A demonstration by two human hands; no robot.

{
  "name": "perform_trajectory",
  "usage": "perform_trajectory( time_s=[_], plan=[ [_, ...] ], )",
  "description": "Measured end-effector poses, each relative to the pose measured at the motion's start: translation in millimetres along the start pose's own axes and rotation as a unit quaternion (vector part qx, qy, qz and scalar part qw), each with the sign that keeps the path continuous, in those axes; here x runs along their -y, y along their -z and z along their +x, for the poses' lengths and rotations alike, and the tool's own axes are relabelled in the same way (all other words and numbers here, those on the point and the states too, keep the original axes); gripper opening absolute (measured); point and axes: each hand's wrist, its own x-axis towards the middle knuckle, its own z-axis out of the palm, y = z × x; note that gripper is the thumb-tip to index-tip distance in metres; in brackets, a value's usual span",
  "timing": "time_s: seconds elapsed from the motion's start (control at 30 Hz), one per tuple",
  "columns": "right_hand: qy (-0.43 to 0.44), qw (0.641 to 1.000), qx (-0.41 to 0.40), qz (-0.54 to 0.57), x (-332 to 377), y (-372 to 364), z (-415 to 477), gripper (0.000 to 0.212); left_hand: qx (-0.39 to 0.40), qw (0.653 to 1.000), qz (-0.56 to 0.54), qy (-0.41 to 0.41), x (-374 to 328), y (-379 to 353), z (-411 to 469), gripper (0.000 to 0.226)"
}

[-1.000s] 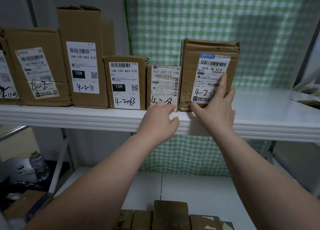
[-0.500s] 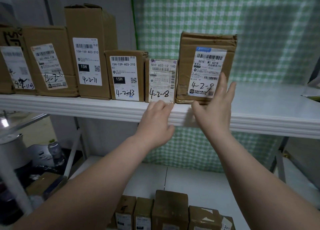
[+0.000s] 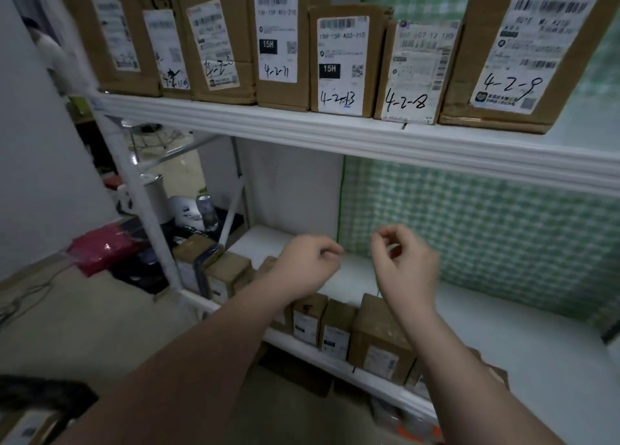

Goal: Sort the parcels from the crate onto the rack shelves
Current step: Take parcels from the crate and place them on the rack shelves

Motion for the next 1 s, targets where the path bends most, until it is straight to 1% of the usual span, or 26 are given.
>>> perform_trajectory(
  time_s=[0.07, 0.13, 0.2, 0.27, 0.37, 0.43, 0.47, 0.57, 0.67, 0.77, 0.83, 0.93, 1.0],
  plan=[
    [-0.022, 0.998, 0.047, -0.018, -0.3, -13.4, -26.1, 0.020, -0.032, 0.997, -0.051, 0.038, 25.1, 3.6, -23.4, 0.021],
    [-0.049, 0.992, 0.109, -0.031, 7.7, -34.9, -51.8, 0.024, -0.045, 0.994, -0.084, 0.055, 50.0, 12.3, -55.8, 0.014],
    [-0.080, 0.983, 0.161, -0.038, 14.5, -55.2, -68.6, 0.026, -0.034, 0.994, -0.079, 0.068, 69.1, 23.2, -84.2, 0.012],
    [-0.090, 0.969, 0.225, -0.040, 35.9, -92.0, -98.3, 0.025, -0.029, 0.993, -0.058, 0.099, 106.4, 46.0, -126.4, 0.012],
    [-0.108, 0.941, 0.320, -0.018, 86.2, -151.3, -160.7, 0.023, -0.021, 0.983, -0.027, 0.178, 176.2, 88.3, -200.3, 0.017],
    [-0.108, 0.922, 0.371, -0.003, 124.9, -190.4, -209.3, 0.029, -0.039, 0.965, -0.028, 0.259, 224.2, 119.7, -256.0, 0.017],
    [-0.101, 0.916, 0.388, 0.000, 142.9, -209.9, -231.9, 0.030, -0.061, 0.953, -0.035, 0.294, 247.1, 134.7, -283.6, 0.015],
    [-0.087, 0.900, 0.427, 0.011, 189.3, -263.0, -295.1, 0.018, -0.121, 0.915, -0.051, 0.381, 306.6, 168.8, -365.3, 0.010],
    [-0.077, 0.868, 0.491, -0.010, 226.5, -298.3, -352.9, 0.015, -0.148, 0.869, -0.098, 0.462, 346.4, 189.9, -436.1, 0.008],
    [-0.056, 0.846, 0.531, -0.004, 248.2, -325.3, -400.4, 0.010, -0.185, 0.833, -0.113, 0.510, 377.2, 203.6, -489.0, 0.010],
    [-0.048, 0.830, 0.556, -0.023, 256.2, -342.3, -421.3, 0.009, -0.205, 0.810, -0.128, 0.535, 396.2, 207.3, -513.2, 0.012],
    [-0.038, 0.803, 0.592, -0.053, 259.9, -368.3, -440.7, 0.010, -0.210, 0.784, -0.159, 0.563, 421.3, 204.5, -536.2, 0.014],
    [-0.040, 0.787, 0.611, -0.069, 259.5, -387.8, -448.4, 0.008, -0.208, 0.771, -0.181, 0.574, 438.7, 202.9, -543.2, 0.018]
  ],
)
